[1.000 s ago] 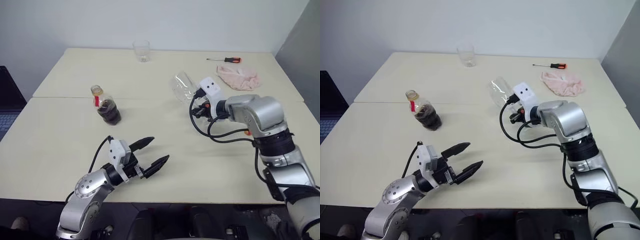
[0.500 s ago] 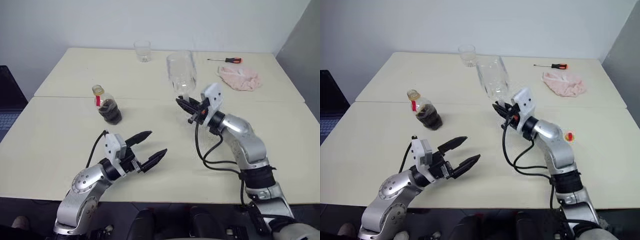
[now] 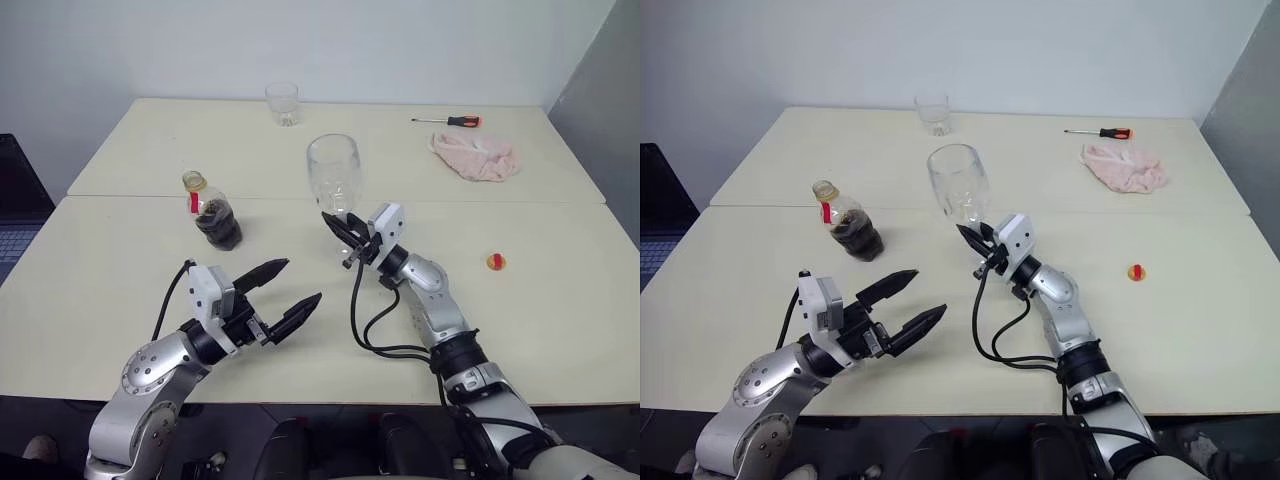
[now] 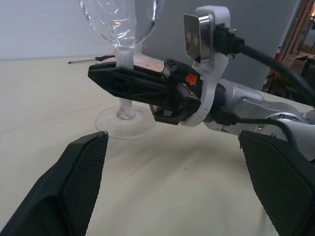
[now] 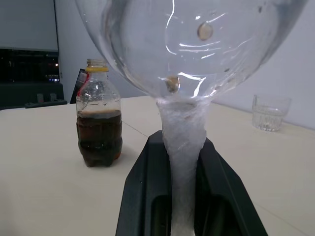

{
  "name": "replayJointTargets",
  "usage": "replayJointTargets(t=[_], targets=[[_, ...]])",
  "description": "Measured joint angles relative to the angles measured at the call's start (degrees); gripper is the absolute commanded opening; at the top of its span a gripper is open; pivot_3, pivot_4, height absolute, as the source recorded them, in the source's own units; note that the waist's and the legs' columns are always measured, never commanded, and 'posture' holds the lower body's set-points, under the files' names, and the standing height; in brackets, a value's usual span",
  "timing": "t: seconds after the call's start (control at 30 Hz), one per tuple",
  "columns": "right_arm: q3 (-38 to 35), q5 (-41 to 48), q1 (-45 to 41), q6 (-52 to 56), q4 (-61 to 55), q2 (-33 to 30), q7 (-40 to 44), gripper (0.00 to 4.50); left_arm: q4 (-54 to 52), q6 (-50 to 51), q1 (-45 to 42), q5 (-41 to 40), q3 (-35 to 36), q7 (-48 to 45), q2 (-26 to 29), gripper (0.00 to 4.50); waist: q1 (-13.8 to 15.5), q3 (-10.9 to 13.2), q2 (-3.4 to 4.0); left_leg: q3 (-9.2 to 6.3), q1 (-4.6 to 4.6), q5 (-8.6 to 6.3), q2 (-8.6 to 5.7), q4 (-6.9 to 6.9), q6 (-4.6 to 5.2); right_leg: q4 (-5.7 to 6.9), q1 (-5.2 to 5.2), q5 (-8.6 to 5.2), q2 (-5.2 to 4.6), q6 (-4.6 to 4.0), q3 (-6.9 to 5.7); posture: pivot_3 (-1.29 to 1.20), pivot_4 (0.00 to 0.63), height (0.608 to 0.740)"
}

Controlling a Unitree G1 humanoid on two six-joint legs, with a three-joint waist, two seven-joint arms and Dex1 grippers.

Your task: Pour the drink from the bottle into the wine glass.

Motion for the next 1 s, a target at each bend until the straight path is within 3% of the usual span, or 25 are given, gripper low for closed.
replayJointTargets(t=[0.2, 0.5, 1.0], targets=[[-0.23, -3.67, -4.76, -11.02, 15.49, 2.82, -3.13, 0.17, -1.78, 0.79, 0.18, -0.91, 0.88, 1.67, 0.12, 4.50, -0.03, 0.00, 0.00, 0.00, 0.08, 0.00, 0.01, -0.02, 0.00, 0.07, 0.02, 0.00, 0.00, -0.01, 0.04, 0.00, 0.150, 0.740], [-2.50, -4.35, -6.80, -13.71, 27.88, 3.42, -5.45, 0.17, -3.39, 1.48, 0.82, -1.01, 0.96, 2.73, 0.18, 4.50, -0.06, 0.00, 0.00, 0.00, 0.11, 0.00, 0.01, -0.03, -0.01, 0.10, 0.02, -0.01, 0.00, -0.03, 0.08, 0.00, 0.150, 0.740], [-3.00, -6.36, -6.79, -16.20, 30.13, 3.27, -6.64, 0.17, -3.53, 1.54, 0.96, -1.79, 2.04, 2.85, 0.96, 4.50, -0.11, 0.00, 0.01, 0.00, 0.18, 0.00, 0.01, -0.04, 0.00, 0.13, 0.06, -0.02, 0.00, -0.05, 0.09, 0.00, 0.150, 0.740]])
